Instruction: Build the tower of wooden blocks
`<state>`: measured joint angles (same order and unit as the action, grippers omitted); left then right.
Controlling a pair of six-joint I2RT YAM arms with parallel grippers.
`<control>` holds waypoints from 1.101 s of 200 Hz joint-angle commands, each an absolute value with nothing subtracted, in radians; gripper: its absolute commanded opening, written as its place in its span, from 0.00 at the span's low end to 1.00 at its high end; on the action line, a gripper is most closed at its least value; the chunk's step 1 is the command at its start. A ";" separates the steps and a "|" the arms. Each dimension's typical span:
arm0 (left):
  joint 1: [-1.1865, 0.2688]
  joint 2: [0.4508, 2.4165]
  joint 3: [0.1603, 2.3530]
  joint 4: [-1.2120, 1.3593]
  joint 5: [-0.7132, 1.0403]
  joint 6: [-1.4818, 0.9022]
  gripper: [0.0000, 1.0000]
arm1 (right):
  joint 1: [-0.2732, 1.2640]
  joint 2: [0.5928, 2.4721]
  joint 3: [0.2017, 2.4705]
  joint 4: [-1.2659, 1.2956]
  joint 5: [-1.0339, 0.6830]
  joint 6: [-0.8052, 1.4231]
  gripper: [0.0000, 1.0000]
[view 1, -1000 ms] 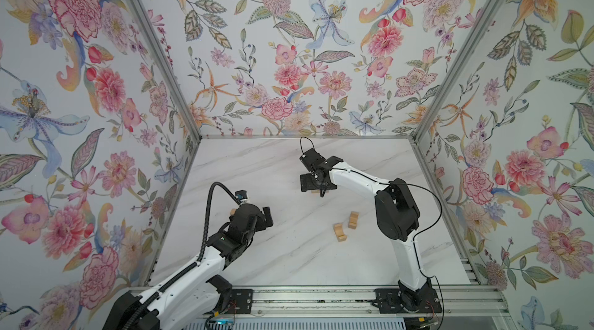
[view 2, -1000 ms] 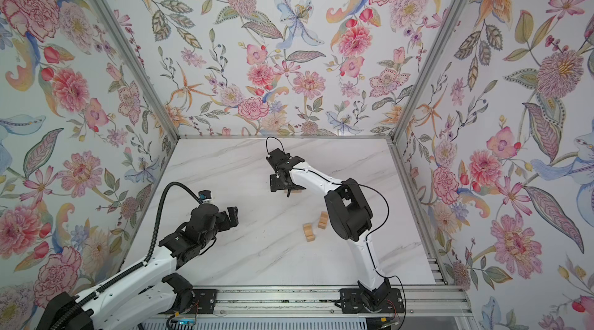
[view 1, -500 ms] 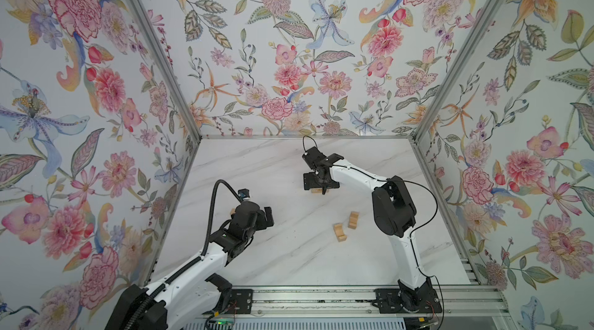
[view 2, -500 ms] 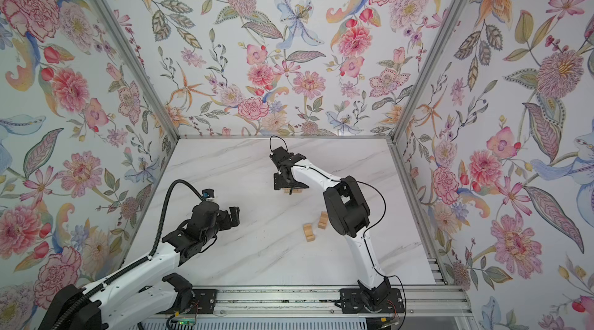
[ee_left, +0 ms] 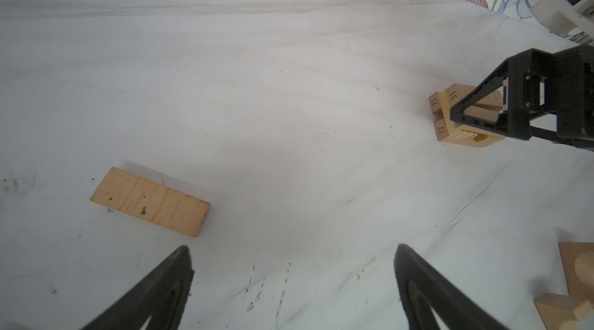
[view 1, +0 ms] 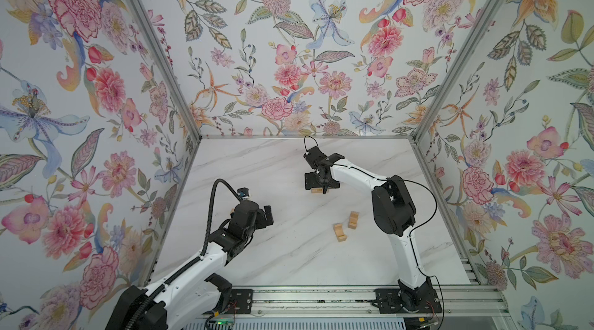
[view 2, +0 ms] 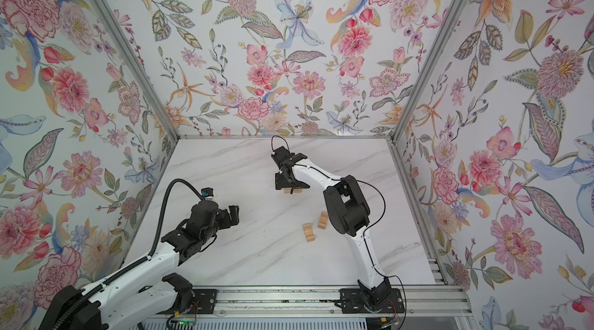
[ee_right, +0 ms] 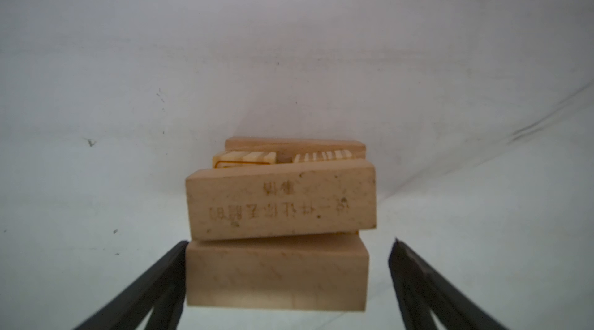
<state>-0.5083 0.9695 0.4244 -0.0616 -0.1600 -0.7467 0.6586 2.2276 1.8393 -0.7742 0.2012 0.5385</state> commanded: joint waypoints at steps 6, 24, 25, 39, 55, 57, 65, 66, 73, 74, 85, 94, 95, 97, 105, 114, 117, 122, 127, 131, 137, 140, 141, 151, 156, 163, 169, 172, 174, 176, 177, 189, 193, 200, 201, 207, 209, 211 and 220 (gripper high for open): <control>-0.494 0.950 0.452 -0.074 -0.156 -0.729 0.99 | 0.654 2.243 1.865 -0.804 0.195 0.539 0.94; -0.495 0.945 0.451 -0.077 -0.157 -0.729 0.99 | 0.653 2.244 1.864 -0.806 0.192 0.538 0.93; -0.494 0.945 0.451 -0.077 -0.156 -0.729 0.99 | 0.653 2.244 1.864 -0.805 0.192 0.538 0.93; -0.492 0.942 0.454 -0.081 -0.157 -0.729 0.99 | 0.653 2.247 1.864 -0.805 0.189 0.537 0.93; -0.492 0.939 0.453 -0.083 -0.158 -0.729 0.99 | 0.654 2.249 1.865 -0.804 0.184 0.536 0.93; -0.492 0.939 0.453 -0.083 -0.158 -0.729 0.99 | 0.654 2.249 1.864 -0.804 0.184 0.535 0.93; -0.490 0.937 0.453 -0.085 -0.158 -0.730 0.99 | 0.653 2.251 1.864 -0.805 0.183 0.537 0.93; -0.490 0.937 0.453 -0.085 -0.158 -0.729 0.99 | 0.653 2.251 1.865 -0.804 0.183 0.536 0.92; -0.492 0.936 0.453 -0.086 -0.159 -0.730 0.99 | 0.655 2.251 1.864 -0.805 0.183 0.536 0.92; -0.492 0.936 0.453 -0.087 -0.159 -0.730 0.99 | 0.655 2.251 1.865 -0.805 0.183 0.536 0.92; -0.492 0.934 0.453 -0.087 -0.158 -0.730 0.99 | 0.654 2.254 1.865 -0.805 0.181 0.536 0.91; -0.491 0.934 0.454 -0.088 -0.158 -0.730 0.99 | 0.654 2.254 1.864 -0.805 0.180 0.536 0.91; -0.491 0.934 0.453 -0.088 -0.158 -0.731 0.99 | 0.654 2.254 1.864 -0.805 0.180 0.537 0.91; -0.492 0.933 0.453 -0.088 -0.159 -0.730 0.99 | 0.655 2.255 1.865 -0.805 0.180 0.537 0.91; -0.489 0.933 0.453 -0.088 -0.158 -0.730 0.99 | 0.654 2.256 1.864 -0.805 0.180 0.536 0.91; -0.491 0.932 0.453 -0.088 -0.158 -0.730 0.99 | 0.654 2.257 1.865 -0.805 0.179 0.536 0.91; -0.491 0.932 0.454 -0.087 -0.159 -0.730 0.99 | 0.653 2.257 1.864 -0.805 0.178 0.537 0.91; -0.491 0.933 0.455 -0.088 -0.158 -0.730 0.99 | 0.654 2.258 1.865 -0.804 0.178 0.537 0.90; -0.491 0.933 0.455 -0.089 -0.158 -0.731 0.99 | 0.653 2.258 1.864 -0.805 0.177 0.535 0.90; -0.491 0.934 0.456 -0.089 -0.160 -0.730 0.99 | 0.653 2.259 1.865 -0.805 0.176 0.537 0.90; -0.491 0.934 0.455 -0.089 -0.160 -0.731 0.99 | 0.655 2.259 1.865 -0.805 0.175 0.535 0.89; -0.491 0.933 0.455 -0.089 -0.160 -0.733 0.99 | 0.654 2.258 1.864 -0.804 0.174 0.535 0.88; -0.491 0.933 0.455 -0.089 -0.160 -0.733 0.99 | 0.654 2.259 1.864 -0.804 0.174 0.535 0.88; -0.491 0.934 0.456 -0.089 -0.160 -0.732 0.99 | 0.653 2.261 1.863 -0.805 0.173 0.536 0.88; -0.491 0.934 0.456 -0.089 -0.160 -0.733 0.99 | 0.655 2.260 1.863 -0.806 0.172 0.535 0.88; -0.490 0.934 0.456 -0.089 -0.161 -0.732 0.99 | 0.654 2.260 1.863 -0.805 0.174 0.536 0.88; -0.491 0.933 0.456 -0.089 -0.160 -0.732 0.99 | 0.655 2.261 1.861 -0.805 0.173 0.537 0.88; -0.491 0.934 0.457 -0.090 -0.160 -0.732 0.99 | 0.654 2.260 1.861 -0.805 0.173 0.537 0.88; -0.491 0.934 0.457 -0.091 -0.161 -0.732 0.99 | 0.654 2.260 1.861 -0.805 0.174 0.538 0.88; -0.491 0.933 0.456 -0.092 -0.160 -0.732 0.99 | 0.654 2.260 1.861 -0.805 0.174 0.537 0.88; -0.491 0.933 0.456 -0.091 -0.160 -0.732 0.99 | 0.654 2.260 1.861 -0.805 0.175 0.538 0.88; -0.491 0.933 0.457 -0.091 -0.161 -0.732 0.99 | 0.654 2.260 1.860 -0.804 0.174 0.541 0.88; -0.492 0.933 0.459 -0.092 -0.160 -0.732 0.99 | 0.653 2.261 1.860 -0.805 0.173 0.540 0.88; -0.491 0.932 0.458 -0.093 -0.160 -0.732 0.99 | 0.654 2.261 1.861 -0.805 0.172 0.540 0.87; -0.491 0.932 0.458 -0.093 -0.160 -0.732 0.99 | 0.654 2.261 1.861 -0.804 0.172 0.540 0.87; -0.491 0.931 0.457 -0.094 -0.160 -0.731 0.99 | 0.654 2.261 1.860 -0.804 0.172 0.540 0.87; -0.491 0.931 0.459 -0.094 -0.160 -0.731 0.99 | 0.654 2.262 1.861 -0.805 0.172 0.540 0.87; -0.491 0.931 0.459 -0.094 -0.160 -0.732 0.99 | 0.654 2.262 1.861 -0.805 0.172 0.541 0.87; -0.490 0.930 0.460 -0.097 -0.162 -0.729 0.99 | 0.654 2.261 1.861 -0.805 0.173 0.542 0.87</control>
<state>-0.5037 0.9455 0.4244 -0.0673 -0.1600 -0.7467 0.6586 2.2387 1.8446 -0.7742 0.1719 0.5381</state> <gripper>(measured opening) 0.991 0.872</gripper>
